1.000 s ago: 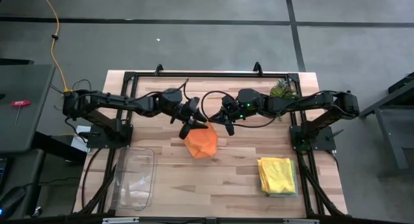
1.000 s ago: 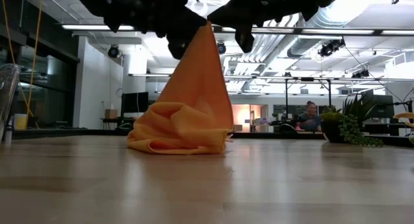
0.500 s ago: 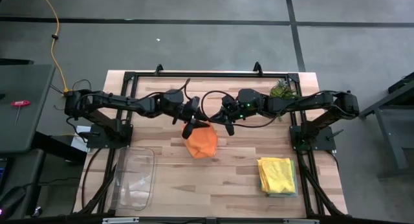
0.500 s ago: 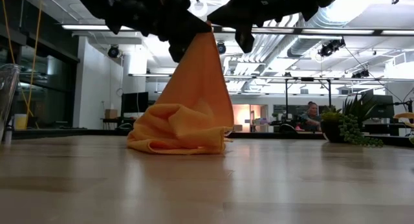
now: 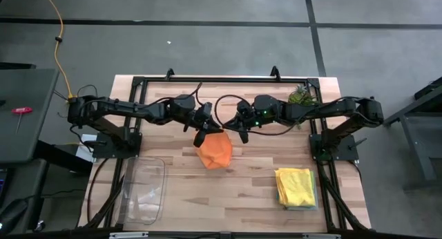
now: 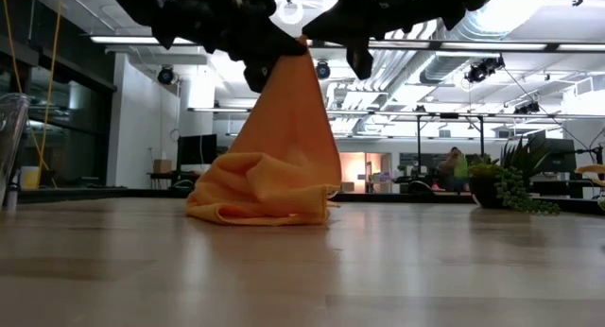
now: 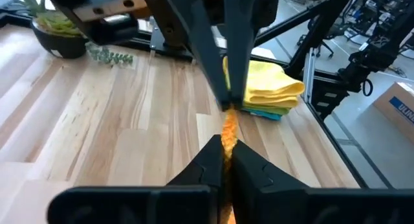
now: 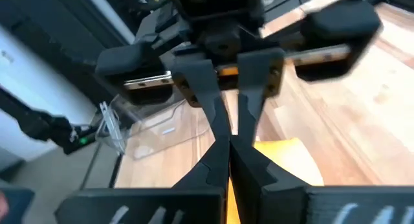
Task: Fold microfiber towels
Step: Fold the orange microfiber cloth
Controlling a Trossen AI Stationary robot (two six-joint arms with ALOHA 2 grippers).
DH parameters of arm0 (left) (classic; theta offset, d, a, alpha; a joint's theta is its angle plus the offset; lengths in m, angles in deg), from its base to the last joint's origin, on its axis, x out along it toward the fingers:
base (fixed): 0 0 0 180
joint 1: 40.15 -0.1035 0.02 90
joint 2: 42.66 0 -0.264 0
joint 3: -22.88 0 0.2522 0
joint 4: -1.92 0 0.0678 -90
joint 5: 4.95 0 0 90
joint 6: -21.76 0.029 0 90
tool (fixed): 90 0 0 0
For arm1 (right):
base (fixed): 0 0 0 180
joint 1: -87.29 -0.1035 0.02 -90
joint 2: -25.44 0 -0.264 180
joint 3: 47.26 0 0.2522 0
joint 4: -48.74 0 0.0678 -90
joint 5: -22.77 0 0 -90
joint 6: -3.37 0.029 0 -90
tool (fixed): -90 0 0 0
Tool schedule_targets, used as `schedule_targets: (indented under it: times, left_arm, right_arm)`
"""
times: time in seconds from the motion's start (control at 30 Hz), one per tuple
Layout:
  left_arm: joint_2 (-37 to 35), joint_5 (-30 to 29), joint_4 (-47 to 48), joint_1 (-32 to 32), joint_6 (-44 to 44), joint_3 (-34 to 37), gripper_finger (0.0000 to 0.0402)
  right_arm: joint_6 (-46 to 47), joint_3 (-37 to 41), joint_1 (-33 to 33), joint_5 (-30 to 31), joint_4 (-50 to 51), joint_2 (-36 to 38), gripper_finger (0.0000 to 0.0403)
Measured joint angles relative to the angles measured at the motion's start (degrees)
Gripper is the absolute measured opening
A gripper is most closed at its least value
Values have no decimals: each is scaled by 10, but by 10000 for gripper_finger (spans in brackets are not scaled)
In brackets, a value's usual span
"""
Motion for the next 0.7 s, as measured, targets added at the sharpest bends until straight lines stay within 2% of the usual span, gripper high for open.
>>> schedule_targets:
  times: [0.13, 0.3, 0.5, 0.7]
  left_arm:
    - [-31, -3, 46, -16, 3, 0, 2]
    - [-84, -11, 146, -28, 28, 0, 1]
    - [-103, -77, 269, -10, 44, 0, 1]
    - [-84, -175, 319, 10, 33, 0, 0]
  right_arm:
    - [17, 0, 7, 2, 8, 2, 33]
    - [10, 0, 1, -2, 64, 2, 122]
    - [-48, 0, -39, -3, 163, -34, 211]
    - [-89, 0, -86, -4, 158, -115, 238]
